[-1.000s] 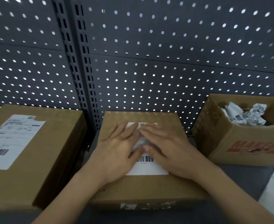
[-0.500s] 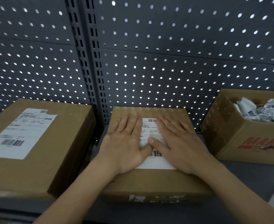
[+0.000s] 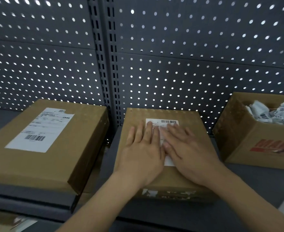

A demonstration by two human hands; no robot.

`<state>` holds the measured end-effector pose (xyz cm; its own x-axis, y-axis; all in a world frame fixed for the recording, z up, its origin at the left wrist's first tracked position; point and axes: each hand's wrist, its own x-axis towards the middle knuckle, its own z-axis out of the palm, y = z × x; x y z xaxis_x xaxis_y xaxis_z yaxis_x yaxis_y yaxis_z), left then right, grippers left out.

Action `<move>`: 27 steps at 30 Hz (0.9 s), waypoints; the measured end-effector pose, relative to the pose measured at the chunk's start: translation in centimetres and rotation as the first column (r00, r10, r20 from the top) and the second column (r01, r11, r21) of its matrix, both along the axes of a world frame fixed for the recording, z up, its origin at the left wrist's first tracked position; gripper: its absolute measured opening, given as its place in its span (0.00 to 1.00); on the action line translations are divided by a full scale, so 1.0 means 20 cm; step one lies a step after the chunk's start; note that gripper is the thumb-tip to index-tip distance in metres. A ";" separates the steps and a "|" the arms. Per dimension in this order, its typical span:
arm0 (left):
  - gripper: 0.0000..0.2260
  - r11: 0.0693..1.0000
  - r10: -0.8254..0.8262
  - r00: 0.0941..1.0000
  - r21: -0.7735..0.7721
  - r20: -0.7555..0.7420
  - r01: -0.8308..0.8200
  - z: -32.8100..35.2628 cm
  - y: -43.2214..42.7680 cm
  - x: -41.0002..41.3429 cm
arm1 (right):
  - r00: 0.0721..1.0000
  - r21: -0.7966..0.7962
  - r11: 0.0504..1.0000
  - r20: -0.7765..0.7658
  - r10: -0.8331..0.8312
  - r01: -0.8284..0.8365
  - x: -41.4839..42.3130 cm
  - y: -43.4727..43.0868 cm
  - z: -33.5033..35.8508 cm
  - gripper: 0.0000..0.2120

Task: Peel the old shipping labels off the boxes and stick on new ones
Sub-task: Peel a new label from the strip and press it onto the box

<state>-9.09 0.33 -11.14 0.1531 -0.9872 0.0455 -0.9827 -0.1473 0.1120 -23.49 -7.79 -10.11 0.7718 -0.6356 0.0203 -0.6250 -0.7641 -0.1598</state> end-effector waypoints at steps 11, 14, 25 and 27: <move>0.29 0.979 0.016 1.000 0.205 0.006 -0.017 0.01 0.00 0.04 | 0.963 -0.021 0.982 -0.193 -0.188 0.188 -0.01 0.02 -0.03 0.42; 0.29 0.975 0.026 1.000 0.221 0.004 -0.026 0.01 0.00 0.04 | 0.952 -0.010 0.970 -0.192 -0.240 0.242 -0.01 0.02 -0.04 0.37; 0.27 0.992 0.078 0.986 0.108 -0.146 -0.063 0.02 0.07 0.11 | 0.959 0.011 0.961 -0.061 -0.276 0.277 -0.05 -0.02 -0.03 0.28; 0.26 0.995 0.099 0.983 0.023 -0.156 -0.097 0.02 0.06 0.12 | 0.976 0.023 0.976 0.004 -0.217 0.217 -0.04 -0.03 0.01 0.27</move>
